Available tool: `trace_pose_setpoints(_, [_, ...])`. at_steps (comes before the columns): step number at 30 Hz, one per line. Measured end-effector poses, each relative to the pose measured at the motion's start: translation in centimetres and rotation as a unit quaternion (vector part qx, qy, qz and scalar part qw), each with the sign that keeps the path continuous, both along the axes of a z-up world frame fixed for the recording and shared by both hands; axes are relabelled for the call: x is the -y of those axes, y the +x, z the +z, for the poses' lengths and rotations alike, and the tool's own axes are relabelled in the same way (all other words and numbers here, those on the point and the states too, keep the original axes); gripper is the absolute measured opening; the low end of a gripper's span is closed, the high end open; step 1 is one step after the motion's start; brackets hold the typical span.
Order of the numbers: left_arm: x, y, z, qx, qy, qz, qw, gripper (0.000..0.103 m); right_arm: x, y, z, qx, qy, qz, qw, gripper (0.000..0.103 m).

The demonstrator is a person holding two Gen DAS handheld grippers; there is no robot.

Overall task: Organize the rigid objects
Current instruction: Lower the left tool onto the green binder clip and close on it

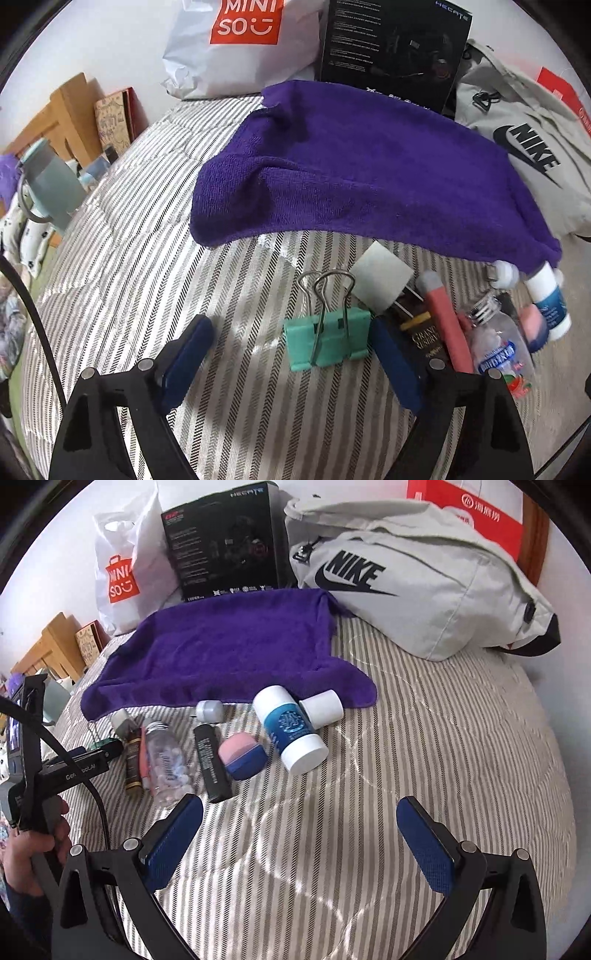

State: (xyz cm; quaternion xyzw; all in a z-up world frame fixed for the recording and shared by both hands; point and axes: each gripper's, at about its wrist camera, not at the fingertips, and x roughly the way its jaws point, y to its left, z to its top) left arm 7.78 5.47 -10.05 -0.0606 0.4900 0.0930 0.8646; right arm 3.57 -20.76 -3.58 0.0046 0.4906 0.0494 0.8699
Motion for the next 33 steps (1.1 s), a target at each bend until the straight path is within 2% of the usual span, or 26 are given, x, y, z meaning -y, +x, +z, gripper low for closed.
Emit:
trace_pose_setpoints(2, [0.3, 0.0, -0.1, 0.001, 0.009, 0.007, 0.9999, 0.086, 0.8, 0.5, -0.2, 0.003, 0.016, 0.003, 1.0, 0.103])
trace_pose_setpoints(4, [0.4, -0.2, 0.0, 0.002, 0.008, 0.014, 0.9999, 0.079, 1.7, 1.3, -0.6, -0.005, 0.028, 0.003, 1.0, 0.103])
trace_pose_setpoints(7, [0.5, -0.4, 0.2, 0.007, 0.01, 0.009, 0.9999, 0.066, 2.8, 2.3, -0.8, -0.005, 0.02, 0.001, 1.0, 0.103])
trace_pose_setpoints(9, [0.4, -0.9, 0.4, 0.012, 0.011, 0.002, 0.9999, 0.051, 3.4, 3.2, -0.9, -0.003, 0.016, -0.002, 1.0, 0.103])
trace_pose_setpoints(11, [0.2, -1.2, 0.5, 0.012, 0.009, 0.006, 0.9999, 0.041, 3.8, 4.1, -1.1, 0.001, 0.016, -0.001, 1.0, 0.102])
trace_pose_setpoints(14, [0.3, -1.2, 0.6, 0.012, 0.013, -0.009, 0.9998, 0.039, 4.1, 5.7, -1.5, 0.004, 0.019, -0.001, 1.0, 0.097])
trace_pose_setpoints(16, [0.3, -1.1, 0.6, 0.013, 0.012, -0.009, 0.9998, 0.039, 4.1, 6.5, -1.8, 0.006, 0.02, 0.008, 1.0, 0.097])
trace_pose_setpoints(20, [0.2, -1.0, 0.7, 0.009, 0.019, -0.017, 0.9996, 0.039, 3.6, 7.9, -2.5, 0.002, 0.0, 0.022, 1.0, 0.09])
trace_pose_setpoints(29, [0.1, -0.8, 0.6, 0.006, 0.01, -0.031, 0.9994, 0.039, 2.3, 9.5, -2.6, 0.019, -0.023, 0.074, 0.997, 0.087])
trace_pose_setpoints(31, [0.1, -0.9, 0.6, 0.008, 0.01, -0.036, 0.9993, 0.039, 2.4, 9.6, -2.5, 0.015, -0.042, 0.079, 0.996, 0.076])
trace_pose_setpoints(33, [0.0, -0.9, 0.6, 0.007, 0.01, -0.038, 0.9992, 0.04, 2.7, 9.7, -2.9, 0.003, -0.039, 0.094, 0.995, 0.075])
